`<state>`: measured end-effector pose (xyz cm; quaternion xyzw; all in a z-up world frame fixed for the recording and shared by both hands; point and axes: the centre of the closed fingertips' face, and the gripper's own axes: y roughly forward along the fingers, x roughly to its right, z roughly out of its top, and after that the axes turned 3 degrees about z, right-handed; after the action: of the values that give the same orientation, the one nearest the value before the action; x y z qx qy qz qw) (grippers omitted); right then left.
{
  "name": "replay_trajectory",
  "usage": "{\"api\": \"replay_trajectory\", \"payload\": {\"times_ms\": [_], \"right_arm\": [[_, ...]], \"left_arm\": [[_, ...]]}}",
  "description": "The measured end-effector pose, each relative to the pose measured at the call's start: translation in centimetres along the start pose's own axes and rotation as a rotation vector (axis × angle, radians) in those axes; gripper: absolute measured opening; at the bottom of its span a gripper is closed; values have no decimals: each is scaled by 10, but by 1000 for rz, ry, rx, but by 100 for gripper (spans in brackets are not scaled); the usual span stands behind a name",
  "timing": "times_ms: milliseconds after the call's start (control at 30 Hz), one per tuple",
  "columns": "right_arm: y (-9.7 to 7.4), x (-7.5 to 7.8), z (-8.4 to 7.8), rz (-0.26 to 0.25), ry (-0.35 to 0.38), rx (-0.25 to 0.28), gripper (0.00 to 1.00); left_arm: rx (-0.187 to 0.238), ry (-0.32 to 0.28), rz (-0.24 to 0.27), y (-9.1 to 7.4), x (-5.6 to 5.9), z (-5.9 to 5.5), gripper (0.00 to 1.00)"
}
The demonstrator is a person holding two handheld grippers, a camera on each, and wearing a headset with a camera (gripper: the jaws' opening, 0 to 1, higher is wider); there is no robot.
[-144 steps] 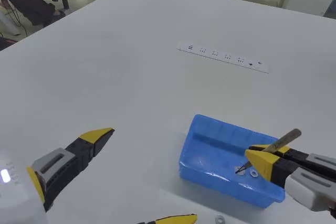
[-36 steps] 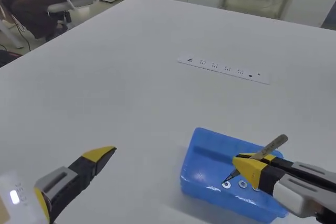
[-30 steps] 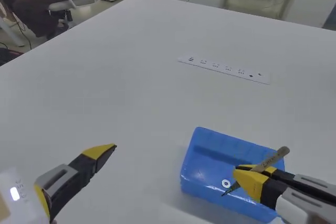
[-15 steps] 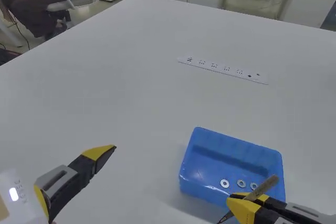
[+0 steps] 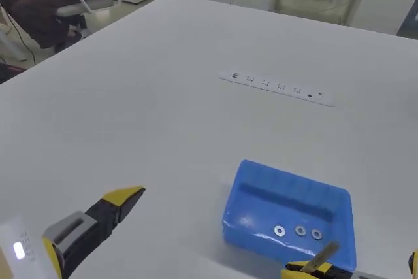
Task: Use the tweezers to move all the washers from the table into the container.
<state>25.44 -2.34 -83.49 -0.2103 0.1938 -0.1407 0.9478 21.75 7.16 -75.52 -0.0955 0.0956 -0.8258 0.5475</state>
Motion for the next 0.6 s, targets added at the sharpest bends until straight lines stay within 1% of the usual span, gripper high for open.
{"api": "replay_trajectory", "payload": {"times_ms": [33,67,100,133,200,233,300,333,433,600], "right_arm": [[0,-3,0,5,-16,-4,4],[0,-5,-1,8,-74,-19,4],[1,-7,-1,11,-113,-27,4],[2,-11,-3,21,-151,-46,4],[5,-18,-5,40,-164,-51,4],[6,-21,-6,49,-181,-55,4],[6,-24,-6,47,-251,-70,4],[6,-26,-7,47,-298,-87,4],[10,-32,-6,52,-339,-106,3],[15,-34,-4,69,-339,-115,3]], "left_arm": [[1,0,-1,0,0,0,92],[2,0,-1,0,0,0,92],[1,-1,-1,0,0,0,92],[1,-2,-1,0,0,0,92],[-1,1,0,1,0,0,92],[-1,1,-1,1,0,0,92],[1,1,0,1,0,0,92],[2,1,0,1,0,0,92],[0,2,3,1,-1,0,92],[-2,3,3,1,-2,0,92]]}}
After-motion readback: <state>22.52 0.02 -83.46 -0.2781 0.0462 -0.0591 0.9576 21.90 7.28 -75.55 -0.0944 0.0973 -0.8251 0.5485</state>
